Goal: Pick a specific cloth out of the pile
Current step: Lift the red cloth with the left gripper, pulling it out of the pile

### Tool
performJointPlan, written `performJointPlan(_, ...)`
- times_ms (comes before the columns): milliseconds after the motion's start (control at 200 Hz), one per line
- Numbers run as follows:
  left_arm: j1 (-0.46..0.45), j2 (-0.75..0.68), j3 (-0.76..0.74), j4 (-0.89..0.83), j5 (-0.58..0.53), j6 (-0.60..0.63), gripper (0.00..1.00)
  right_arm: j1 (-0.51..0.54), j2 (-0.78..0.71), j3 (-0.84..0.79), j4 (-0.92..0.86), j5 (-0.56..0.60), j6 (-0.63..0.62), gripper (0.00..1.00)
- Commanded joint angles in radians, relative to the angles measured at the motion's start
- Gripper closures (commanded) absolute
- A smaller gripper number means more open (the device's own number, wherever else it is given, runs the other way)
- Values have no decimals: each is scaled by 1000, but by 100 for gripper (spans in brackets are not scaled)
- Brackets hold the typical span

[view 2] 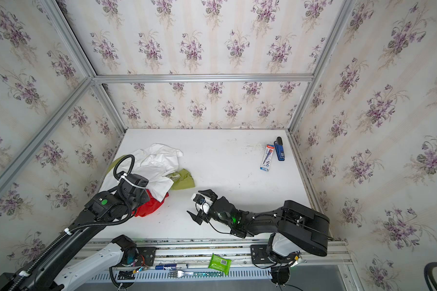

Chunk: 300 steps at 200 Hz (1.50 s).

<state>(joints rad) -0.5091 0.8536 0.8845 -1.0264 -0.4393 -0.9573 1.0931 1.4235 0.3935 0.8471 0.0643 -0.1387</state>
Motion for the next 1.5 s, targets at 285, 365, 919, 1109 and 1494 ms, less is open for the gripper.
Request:
performJointPlan(285,88,-16,99,1,-65,118,89,11,-31,56,-1,-28,-39,0)
performJointPlan(365,99,-21,117,8,-67,137,89,12,-26,62,9,-40,-52,0)
performJointPlan(919,130,-36,208,28,-61,191,89,15,57,97,212,-177,-226,5)
performJointPlan(1109,133,-37,231,26,-48,206,89,17,76,118,226,-197,-247,5)
performJointPlan(1494,141,-59,274,26,-30,222,89,23,78,132,219,-217,-283,6)
